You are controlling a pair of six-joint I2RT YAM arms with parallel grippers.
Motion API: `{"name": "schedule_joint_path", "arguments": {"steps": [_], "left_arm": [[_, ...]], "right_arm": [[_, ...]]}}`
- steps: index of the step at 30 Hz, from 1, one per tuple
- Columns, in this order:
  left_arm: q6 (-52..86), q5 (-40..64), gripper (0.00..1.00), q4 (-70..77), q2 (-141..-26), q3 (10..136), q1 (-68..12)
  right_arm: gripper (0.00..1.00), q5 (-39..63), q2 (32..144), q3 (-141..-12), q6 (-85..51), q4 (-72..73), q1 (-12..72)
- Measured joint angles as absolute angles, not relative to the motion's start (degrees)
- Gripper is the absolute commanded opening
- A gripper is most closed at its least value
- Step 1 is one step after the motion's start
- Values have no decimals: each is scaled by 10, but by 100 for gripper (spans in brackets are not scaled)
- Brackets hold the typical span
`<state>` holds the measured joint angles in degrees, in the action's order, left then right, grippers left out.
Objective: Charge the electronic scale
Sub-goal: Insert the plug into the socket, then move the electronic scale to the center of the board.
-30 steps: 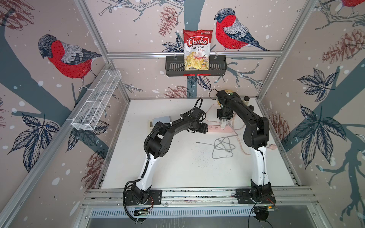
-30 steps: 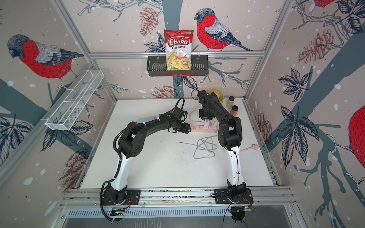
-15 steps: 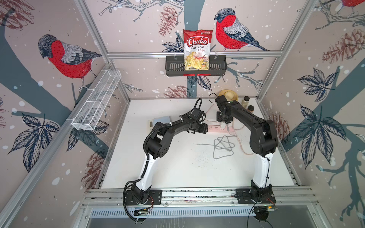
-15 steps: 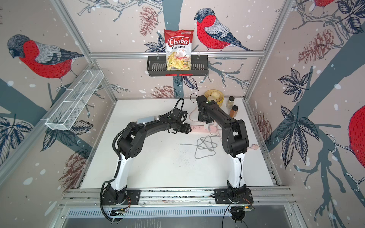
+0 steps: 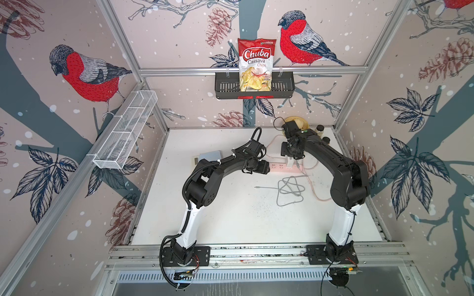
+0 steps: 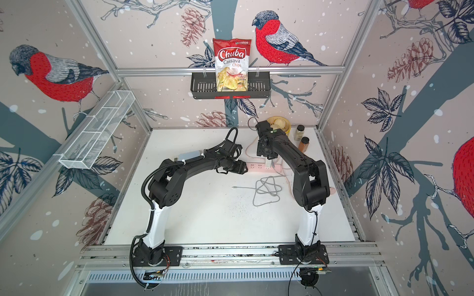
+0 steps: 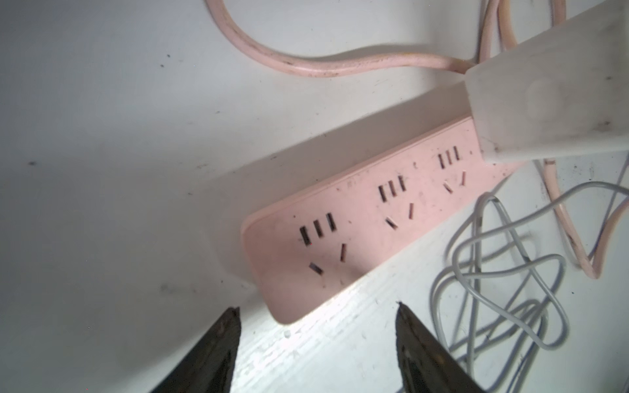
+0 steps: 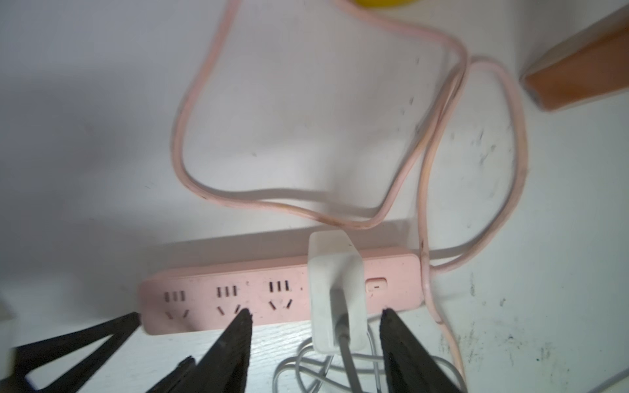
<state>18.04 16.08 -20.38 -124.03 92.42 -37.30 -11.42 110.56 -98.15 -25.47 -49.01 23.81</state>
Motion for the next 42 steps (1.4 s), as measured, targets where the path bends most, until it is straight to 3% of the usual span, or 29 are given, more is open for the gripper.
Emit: {"name": "schedule_joint_path", "arguments": {"steps": [8,17,22,28,32,42], "left_arm": [[161,104,87,-220,-1143,919,-316],[143,65,89,-259,-1084,857,-92],[97,91,88,-300,-1156,950,-14],[50,132,82,-355,-1300,1131,11],[40,159,79,-392,-1356,1173,18],[44,195,79,-355,-1229,915,19]], "right_arm": [[66,-113,1018,-1022,-241,-492,249],[63,-99,1021,-986,-243,-439,336],[60,-70,1075,-987,-255,-401,417],[52,-3,1165,-1011,-256,-366,482],[48,39,1218,-1032,-256,-361,498],[44,117,1295,-1051,-259,-339,519]]}}
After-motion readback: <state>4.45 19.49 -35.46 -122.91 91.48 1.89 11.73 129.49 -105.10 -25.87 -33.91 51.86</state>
